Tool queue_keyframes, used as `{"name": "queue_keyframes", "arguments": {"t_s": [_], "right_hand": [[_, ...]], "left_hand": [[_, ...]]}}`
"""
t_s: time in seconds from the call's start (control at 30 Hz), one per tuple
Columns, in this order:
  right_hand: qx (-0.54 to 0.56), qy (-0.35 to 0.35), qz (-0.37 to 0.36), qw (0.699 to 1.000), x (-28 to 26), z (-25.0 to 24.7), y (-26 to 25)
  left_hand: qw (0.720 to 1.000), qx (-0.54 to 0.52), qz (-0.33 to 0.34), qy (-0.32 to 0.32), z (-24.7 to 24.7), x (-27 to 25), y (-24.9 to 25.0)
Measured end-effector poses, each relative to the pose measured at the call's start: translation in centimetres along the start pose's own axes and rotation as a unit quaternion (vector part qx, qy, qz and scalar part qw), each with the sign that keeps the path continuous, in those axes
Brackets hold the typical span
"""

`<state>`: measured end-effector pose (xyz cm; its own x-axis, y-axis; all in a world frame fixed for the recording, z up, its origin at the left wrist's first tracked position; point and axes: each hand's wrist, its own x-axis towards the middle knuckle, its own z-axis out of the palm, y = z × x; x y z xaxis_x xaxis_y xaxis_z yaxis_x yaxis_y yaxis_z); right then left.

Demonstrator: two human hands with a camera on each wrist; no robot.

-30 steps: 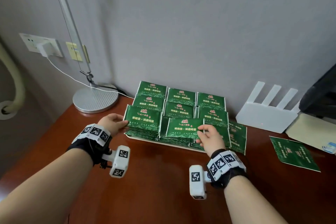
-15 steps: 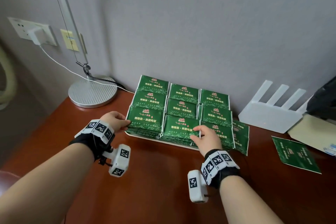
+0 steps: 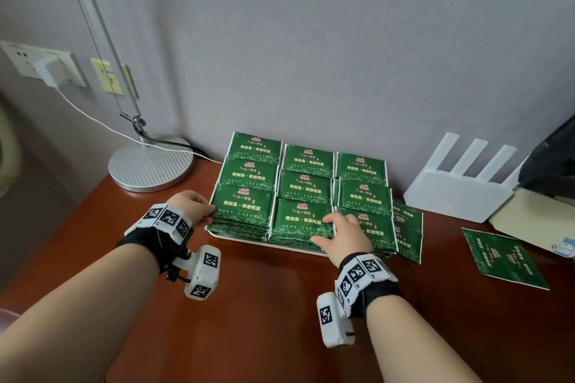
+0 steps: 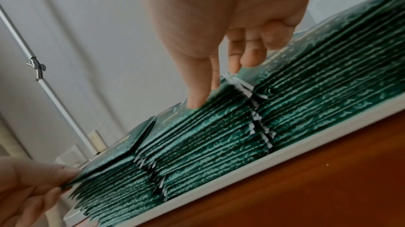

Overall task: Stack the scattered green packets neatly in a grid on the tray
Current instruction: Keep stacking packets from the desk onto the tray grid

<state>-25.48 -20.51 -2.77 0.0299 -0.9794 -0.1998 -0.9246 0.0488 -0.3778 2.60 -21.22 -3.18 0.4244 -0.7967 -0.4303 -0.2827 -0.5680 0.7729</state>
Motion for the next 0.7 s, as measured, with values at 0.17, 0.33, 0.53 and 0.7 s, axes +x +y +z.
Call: {"name": "queue_keyframes", "arguments": {"t_s": [0.17, 0.33, 0.53, 0.7], "right_hand": [[0.001, 0.022, 0.001, 1.000, 0.2, 0.3, 0.1], [-0.002, 0.041, -0.003, 0.999, 0.1, 0.3, 0.3], [0.003, 0.058, -0.009, 0.998, -0.5, 0.2, 0.5], [-0.002, 0.082, -0.011, 0.997, -1.6, -0.6, 1.7]], "left_hand": [[1.000, 0.018, 0.004, 0.003, 0.3, 0.2, -0.1], [0.998, 0.060, 0.015, 0.015, 0.1, 0.4, -0.3], [0.998, 0.067, 0.003, 0.018, -0.1, 0.0, -0.5], [0.989, 0.129, 0.058, 0.047, -0.3, -2.6, 0.6]]}}
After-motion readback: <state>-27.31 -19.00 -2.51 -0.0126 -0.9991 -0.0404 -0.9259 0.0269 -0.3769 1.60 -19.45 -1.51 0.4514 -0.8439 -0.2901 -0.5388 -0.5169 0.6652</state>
